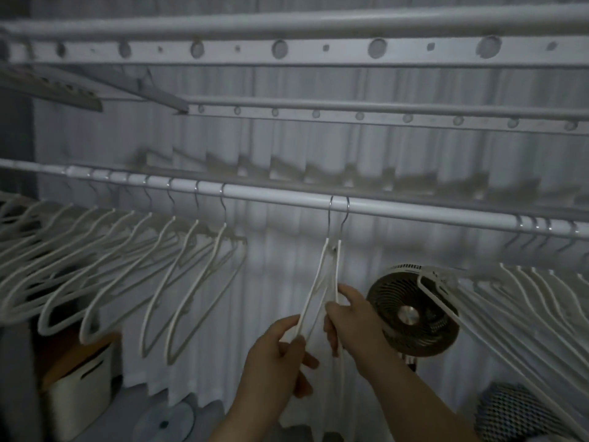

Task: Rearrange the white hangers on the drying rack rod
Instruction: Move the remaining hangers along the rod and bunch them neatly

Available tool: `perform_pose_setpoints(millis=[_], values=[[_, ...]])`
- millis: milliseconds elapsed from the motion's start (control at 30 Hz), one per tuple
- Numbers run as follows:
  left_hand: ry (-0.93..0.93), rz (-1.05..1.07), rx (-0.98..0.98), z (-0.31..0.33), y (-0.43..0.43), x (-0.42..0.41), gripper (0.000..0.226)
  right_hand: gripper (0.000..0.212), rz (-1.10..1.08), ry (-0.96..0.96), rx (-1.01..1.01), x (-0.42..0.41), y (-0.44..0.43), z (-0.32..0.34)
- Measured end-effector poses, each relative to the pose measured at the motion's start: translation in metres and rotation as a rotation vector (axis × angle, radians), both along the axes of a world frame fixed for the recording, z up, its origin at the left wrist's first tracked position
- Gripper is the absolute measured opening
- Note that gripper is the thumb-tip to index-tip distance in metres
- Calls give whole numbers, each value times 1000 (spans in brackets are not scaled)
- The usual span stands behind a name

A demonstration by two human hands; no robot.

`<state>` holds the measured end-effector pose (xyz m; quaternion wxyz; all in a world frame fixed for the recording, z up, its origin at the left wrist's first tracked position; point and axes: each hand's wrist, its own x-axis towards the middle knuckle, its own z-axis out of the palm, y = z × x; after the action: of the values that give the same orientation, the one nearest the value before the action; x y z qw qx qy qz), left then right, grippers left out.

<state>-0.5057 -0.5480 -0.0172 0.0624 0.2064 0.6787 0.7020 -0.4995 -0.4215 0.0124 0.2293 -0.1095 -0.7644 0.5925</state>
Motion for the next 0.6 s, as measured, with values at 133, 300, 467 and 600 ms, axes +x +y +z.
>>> perform_pose_setpoints(millis=[133,300,467,600], values=[[20,93,9,-3,-32,-26,24,40,40,13,9,-28,-33,-3],[40,120,-8,-8,-62,-51,26,44,80,22,18,-57,-68,-4],[22,137,-19,-11,-82,-73,28,46,69,25,33,-77,-89,-8],[38,142,-53,-13,-87,-81,33,45,47,30,52,-84,-97,-9]])
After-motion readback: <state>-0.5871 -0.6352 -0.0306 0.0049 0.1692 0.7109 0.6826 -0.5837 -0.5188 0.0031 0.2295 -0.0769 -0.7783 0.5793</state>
